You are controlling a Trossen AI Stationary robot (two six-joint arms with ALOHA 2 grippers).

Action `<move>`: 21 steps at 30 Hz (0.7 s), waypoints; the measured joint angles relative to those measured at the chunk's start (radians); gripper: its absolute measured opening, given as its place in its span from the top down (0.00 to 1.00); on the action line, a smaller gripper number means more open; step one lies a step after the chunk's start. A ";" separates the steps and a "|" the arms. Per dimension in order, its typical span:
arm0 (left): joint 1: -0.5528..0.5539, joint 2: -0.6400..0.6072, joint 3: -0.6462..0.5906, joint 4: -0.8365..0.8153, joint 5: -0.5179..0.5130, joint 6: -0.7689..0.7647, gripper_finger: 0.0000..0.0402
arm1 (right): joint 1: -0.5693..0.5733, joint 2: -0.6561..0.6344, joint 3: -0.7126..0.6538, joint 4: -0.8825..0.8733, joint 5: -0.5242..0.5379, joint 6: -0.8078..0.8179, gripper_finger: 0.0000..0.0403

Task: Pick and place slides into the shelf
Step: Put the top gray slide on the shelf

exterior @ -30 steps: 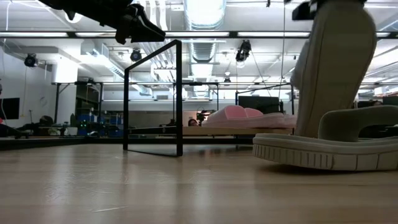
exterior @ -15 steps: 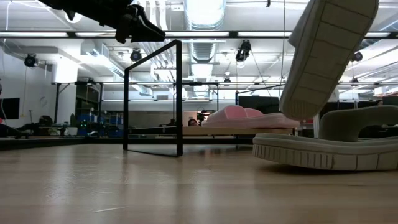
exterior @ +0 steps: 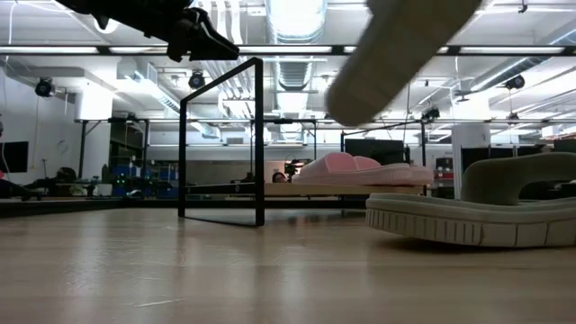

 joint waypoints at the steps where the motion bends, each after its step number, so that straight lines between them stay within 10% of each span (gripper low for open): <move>1: 0.000 -0.001 0.000 -0.002 0.000 0.000 0.55 | 0.000 0.007 -0.006 0.020 0.051 -0.033 0.97; 21: 0.000 -0.150 0.000 -0.127 0.000 -0.052 0.55 | -0.181 0.063 -0.442 0.923 0.174 -0.675 0.97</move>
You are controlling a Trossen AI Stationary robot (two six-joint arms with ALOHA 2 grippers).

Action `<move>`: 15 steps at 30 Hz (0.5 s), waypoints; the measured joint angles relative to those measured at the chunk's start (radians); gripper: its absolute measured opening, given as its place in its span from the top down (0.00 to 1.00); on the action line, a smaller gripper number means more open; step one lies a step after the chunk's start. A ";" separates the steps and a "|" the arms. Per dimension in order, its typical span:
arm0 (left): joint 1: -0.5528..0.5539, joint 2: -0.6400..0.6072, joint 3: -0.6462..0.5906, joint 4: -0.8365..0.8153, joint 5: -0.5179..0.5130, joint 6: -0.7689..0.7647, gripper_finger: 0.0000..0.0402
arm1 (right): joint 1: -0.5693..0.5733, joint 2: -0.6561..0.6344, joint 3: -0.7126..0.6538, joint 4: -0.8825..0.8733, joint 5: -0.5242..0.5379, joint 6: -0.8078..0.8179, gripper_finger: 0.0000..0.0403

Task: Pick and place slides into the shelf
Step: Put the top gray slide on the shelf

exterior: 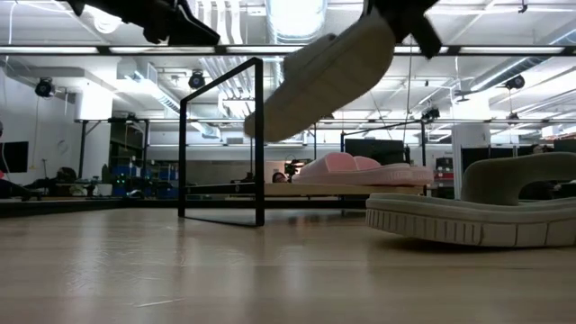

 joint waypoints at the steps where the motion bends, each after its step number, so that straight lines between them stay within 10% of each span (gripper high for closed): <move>1: 0.000 -0.003 0.000 -0.009 0.000 0.000 0.55 | -0.014 0.000 -0.026 0.048 -0.030 -0.018 0.97; 15: -0.001 0.003 0.000 -0.035 0.000 -0.003 0.55 | -0.151 0.048 -0.270 0.477 -0.135 -0.142 0.97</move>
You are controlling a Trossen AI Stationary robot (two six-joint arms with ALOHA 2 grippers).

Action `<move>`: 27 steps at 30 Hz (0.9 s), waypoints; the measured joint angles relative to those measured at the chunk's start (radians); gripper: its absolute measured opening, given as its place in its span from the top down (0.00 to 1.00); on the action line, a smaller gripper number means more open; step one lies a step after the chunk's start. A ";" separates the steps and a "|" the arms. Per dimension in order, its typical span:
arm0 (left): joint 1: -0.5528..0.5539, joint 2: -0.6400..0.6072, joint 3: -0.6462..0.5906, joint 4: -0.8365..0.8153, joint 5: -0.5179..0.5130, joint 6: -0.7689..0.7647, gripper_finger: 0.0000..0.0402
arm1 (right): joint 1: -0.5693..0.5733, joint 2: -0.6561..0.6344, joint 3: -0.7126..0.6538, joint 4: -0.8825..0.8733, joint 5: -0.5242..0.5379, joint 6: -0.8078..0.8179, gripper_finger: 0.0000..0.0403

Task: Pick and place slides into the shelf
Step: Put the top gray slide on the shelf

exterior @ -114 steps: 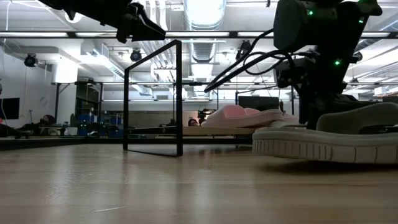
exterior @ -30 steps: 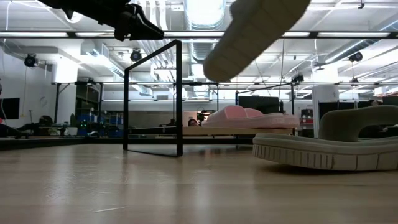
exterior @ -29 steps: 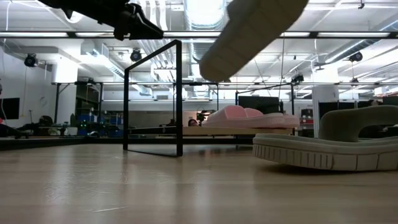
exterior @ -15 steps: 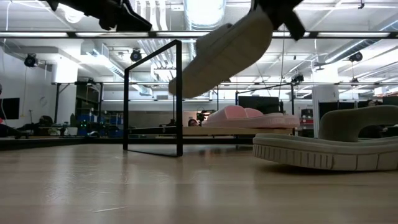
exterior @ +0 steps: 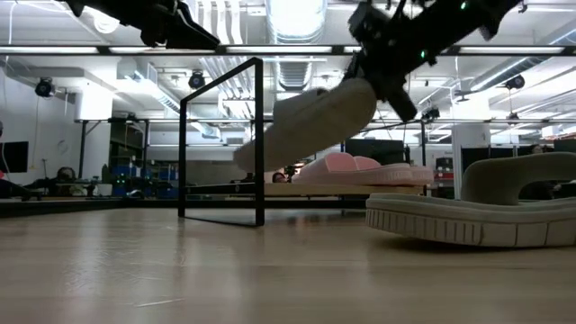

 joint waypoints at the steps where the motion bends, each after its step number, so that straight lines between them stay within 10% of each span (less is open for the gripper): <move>1: 0.000 0.003 0.000 0.004 0.000 0.000 0.55 | -0.008 0.012 -0.003 0.001 -0.008 -0.002 0.97; 27: 0.000 0.016 0.000 -0.020 0.000 -0.021 0.55 | -0.092 0.165 -0.002 0.022 0.011 -0.044 0.97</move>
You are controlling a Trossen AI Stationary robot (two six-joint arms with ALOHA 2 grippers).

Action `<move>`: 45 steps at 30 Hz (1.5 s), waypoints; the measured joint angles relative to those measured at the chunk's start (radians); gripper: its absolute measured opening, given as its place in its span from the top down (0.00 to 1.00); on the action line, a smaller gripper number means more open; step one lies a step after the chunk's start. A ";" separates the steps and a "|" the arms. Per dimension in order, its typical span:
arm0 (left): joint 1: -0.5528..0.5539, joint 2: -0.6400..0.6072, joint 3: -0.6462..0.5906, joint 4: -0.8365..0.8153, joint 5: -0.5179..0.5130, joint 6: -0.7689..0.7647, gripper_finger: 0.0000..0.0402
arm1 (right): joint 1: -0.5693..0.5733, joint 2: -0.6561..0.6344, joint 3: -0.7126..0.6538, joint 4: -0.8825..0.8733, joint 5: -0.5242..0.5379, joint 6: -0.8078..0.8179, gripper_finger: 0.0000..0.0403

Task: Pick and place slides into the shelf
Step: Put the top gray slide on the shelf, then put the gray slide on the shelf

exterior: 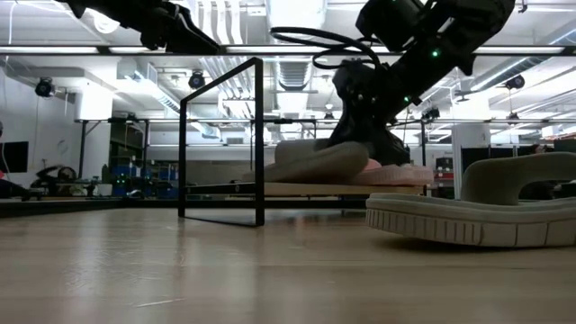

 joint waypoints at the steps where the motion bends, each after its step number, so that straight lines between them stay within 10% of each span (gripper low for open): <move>1: 0.000 0.000 0.000 0.001 0.000 -0.002 0.55 | 0.000 0.000 0.000 -0.005 -0.001 -0.001 0.97; 9: 0.000 0.000 0.000 -0.007 0.000 -0.002 0.55 | 0.000 0.000 0.000 -0.016 -0.001 -0.002 0.94; 27: 0.000 0.000 0.000 -0.006 0.000 -0.002 0.55 | 0.011 0.000 0.014 -0.061 0.008 0.019 0.50; 45: 0.000 0.000 0.000 -0.007 0.000 -0.003 0.55 | 0.042 -0.001 0.392 -0.774 -0.034 0.522 0.47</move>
